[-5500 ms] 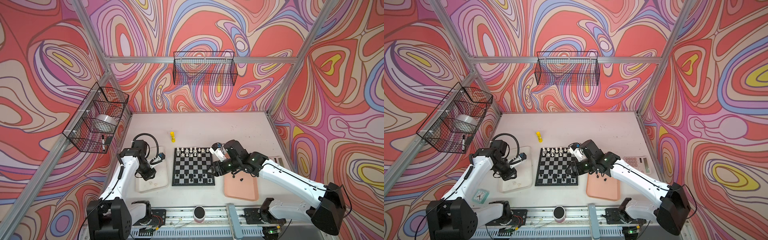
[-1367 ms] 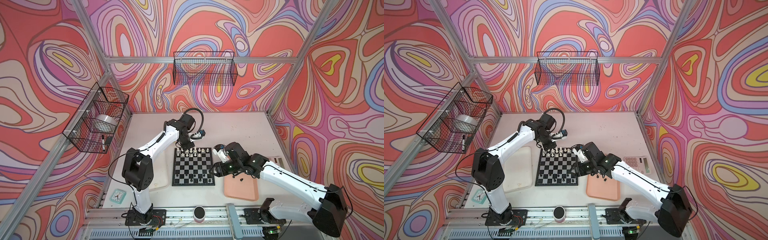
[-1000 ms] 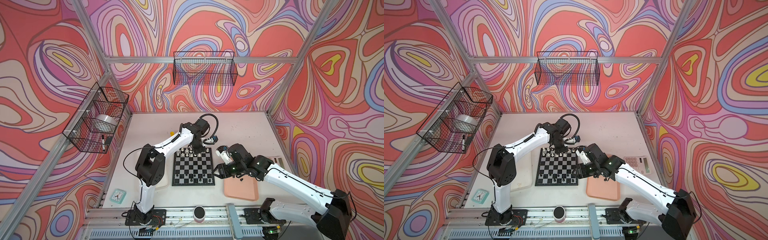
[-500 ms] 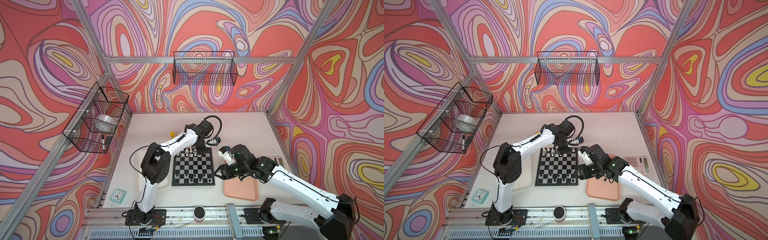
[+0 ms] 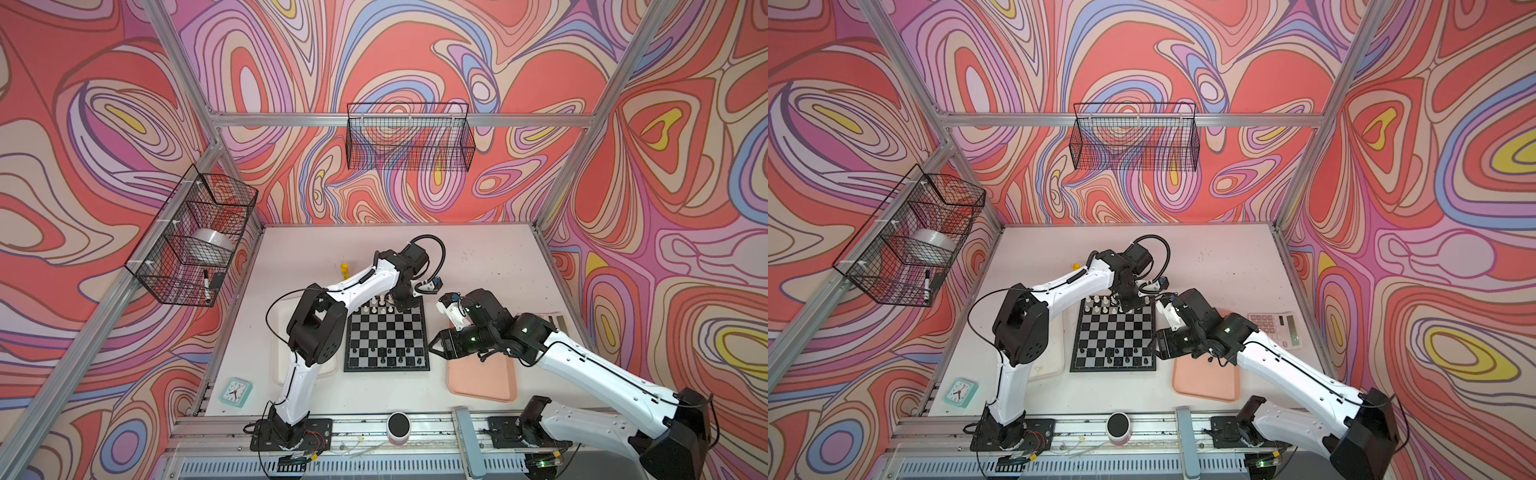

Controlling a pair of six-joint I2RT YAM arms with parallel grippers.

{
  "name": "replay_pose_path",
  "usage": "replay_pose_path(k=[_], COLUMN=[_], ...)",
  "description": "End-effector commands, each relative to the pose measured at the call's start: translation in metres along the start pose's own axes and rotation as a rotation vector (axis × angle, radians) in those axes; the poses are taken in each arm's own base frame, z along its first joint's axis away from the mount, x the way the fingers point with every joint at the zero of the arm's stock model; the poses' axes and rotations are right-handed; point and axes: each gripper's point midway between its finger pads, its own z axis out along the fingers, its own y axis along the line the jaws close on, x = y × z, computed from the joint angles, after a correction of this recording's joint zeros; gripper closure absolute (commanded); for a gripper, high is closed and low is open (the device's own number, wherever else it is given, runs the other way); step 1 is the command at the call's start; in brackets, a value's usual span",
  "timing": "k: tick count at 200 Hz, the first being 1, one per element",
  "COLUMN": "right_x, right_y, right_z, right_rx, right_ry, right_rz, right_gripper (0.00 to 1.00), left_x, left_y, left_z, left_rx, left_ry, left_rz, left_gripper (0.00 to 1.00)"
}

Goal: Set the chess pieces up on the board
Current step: 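Carry the white pawn with the left gripper over the board's pawn row, then lower the white pawn into the row beside the placed white pawns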

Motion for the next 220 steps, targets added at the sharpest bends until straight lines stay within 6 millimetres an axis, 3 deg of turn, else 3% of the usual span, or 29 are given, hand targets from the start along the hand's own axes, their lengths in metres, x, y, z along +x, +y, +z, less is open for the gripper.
replay_pose_path(k=[1,220], right_x=[0.002,0.006], right_y=[-0.003,-0.007], right_z=[0.005,0.009], right_rx=[-0.004,0.004], right_ry=[0.011,0.018], right_rz=[0.012,0.017], right_gripper=[0.44,0.44], left_x=[0.002,0.009], left_y=[-0.002,-0.008], left_z=[0.009,0.034], left_rx=[0.005,0.018], left_ry=[0.025,0.066], left_rz=[0.008,0.018], left_gripper=[0.90,0.90])
